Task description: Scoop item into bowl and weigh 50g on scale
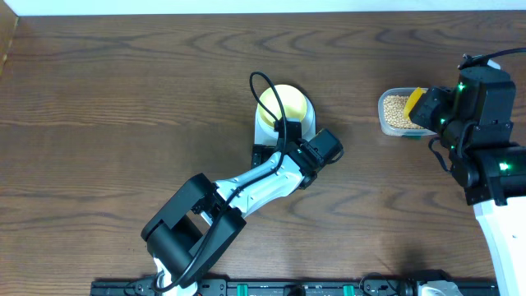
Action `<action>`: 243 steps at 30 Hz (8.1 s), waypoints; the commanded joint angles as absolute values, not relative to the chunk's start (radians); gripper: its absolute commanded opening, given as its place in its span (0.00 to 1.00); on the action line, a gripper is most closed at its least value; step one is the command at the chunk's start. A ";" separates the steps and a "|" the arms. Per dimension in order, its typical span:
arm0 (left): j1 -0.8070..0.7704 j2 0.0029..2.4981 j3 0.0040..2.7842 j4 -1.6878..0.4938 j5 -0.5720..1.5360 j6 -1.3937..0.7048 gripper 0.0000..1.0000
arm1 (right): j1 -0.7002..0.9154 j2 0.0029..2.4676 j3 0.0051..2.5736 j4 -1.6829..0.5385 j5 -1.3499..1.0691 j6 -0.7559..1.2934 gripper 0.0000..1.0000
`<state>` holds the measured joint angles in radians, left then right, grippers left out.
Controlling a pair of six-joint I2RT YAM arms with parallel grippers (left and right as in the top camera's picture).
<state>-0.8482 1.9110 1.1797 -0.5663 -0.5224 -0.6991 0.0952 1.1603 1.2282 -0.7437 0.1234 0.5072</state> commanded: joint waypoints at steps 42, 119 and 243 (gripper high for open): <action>-0.847 1.942 1.129 -0.556 -0.509 -0.685 0.96 | 0.091 1.150 1.249 -0.754 0.113 0.492 0.01; -0.847 1.730 1.128 -0.556 -0.517 -0.647 0.96 | 0.091 1.150 1.249 -0.764 0.113 0.473 0.01; -0.265 1.177 1.127 -0.874 0.517 0.451 0.97 | 0.091 1.152 1.249 -0.764 0.140 0.261 0.01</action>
<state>-0.2810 1.1820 1.1370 -0.8703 0.4694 0.3695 0.0956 1.1603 1.2293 -0.7631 0.1299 0.2596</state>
